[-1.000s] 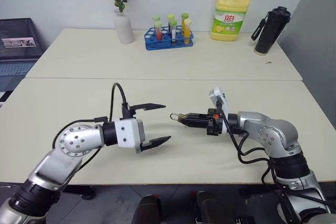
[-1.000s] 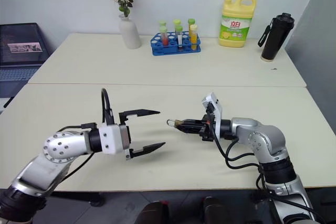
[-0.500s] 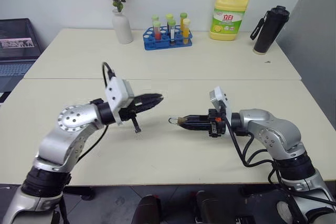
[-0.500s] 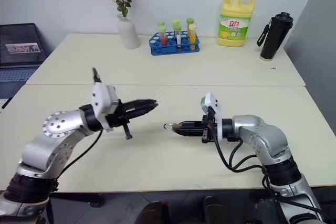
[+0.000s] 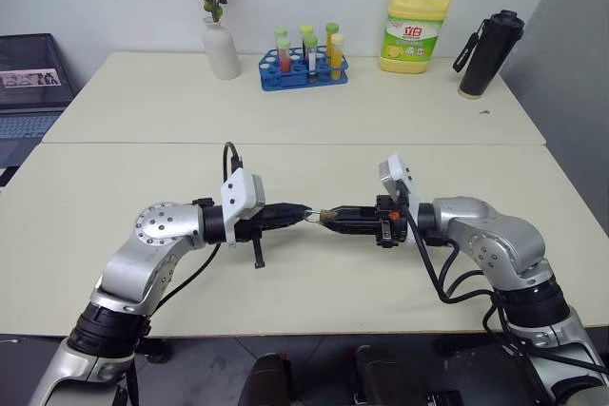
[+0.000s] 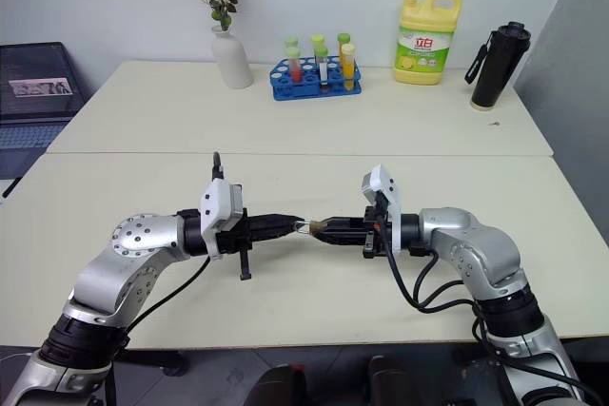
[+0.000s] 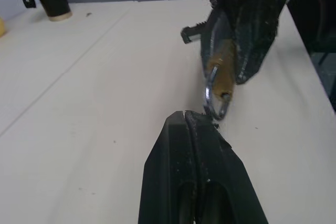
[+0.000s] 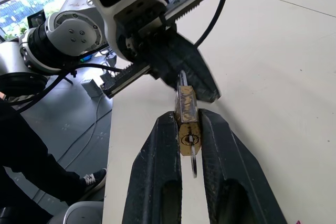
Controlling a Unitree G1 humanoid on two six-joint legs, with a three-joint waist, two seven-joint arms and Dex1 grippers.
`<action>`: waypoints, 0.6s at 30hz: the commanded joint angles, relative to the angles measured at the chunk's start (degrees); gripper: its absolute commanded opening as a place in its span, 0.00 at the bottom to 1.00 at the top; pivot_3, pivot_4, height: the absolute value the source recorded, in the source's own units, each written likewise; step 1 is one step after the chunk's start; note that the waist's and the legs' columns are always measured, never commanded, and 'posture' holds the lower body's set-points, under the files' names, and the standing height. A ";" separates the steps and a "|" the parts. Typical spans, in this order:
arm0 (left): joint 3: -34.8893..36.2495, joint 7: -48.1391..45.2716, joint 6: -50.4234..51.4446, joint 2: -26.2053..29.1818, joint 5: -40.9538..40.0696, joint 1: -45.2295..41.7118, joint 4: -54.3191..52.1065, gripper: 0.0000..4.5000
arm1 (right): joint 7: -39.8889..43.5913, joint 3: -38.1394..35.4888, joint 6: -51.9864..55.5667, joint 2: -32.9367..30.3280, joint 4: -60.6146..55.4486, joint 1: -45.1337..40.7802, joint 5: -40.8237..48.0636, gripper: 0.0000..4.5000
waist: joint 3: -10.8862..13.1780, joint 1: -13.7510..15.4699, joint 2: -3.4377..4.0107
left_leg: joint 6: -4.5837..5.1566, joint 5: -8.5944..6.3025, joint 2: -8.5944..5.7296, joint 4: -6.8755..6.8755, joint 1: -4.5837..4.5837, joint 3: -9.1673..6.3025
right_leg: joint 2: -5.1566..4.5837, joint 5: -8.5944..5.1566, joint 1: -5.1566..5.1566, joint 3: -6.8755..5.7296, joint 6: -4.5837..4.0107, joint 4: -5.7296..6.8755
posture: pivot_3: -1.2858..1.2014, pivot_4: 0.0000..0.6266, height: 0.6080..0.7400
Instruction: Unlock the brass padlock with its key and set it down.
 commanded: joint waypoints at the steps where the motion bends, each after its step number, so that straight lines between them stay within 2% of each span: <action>1: 1.59 -0.81 1.56 0.17 -1.72 0.24 -3.69 0.00 | -0.06 -1.58 -0.20 -0.12 -2.25 -0.06 1.18 0.04 | 0.00 -0.01 0.00 | 0.00 0.00 0.00 0.00 0.00 0.00 | 0.00 0.00 0.00 0.00 0.00 0.00 | 0.52 0.24 1.00; 18: 5.01 0.03 7.75 0.25 -5.16 1.37 -10.11 0.00 | -0.27 -1.24 -0.42 0.18 0.03 -0.26 0.17 0.04 | 0.00 -0.01 0.00 | 0.00 0.00 0.00 0.00 0.00 0.00 | -0.01 0.00 0.00 0.01 0.00 0.00 | 0.52 0.24 1.00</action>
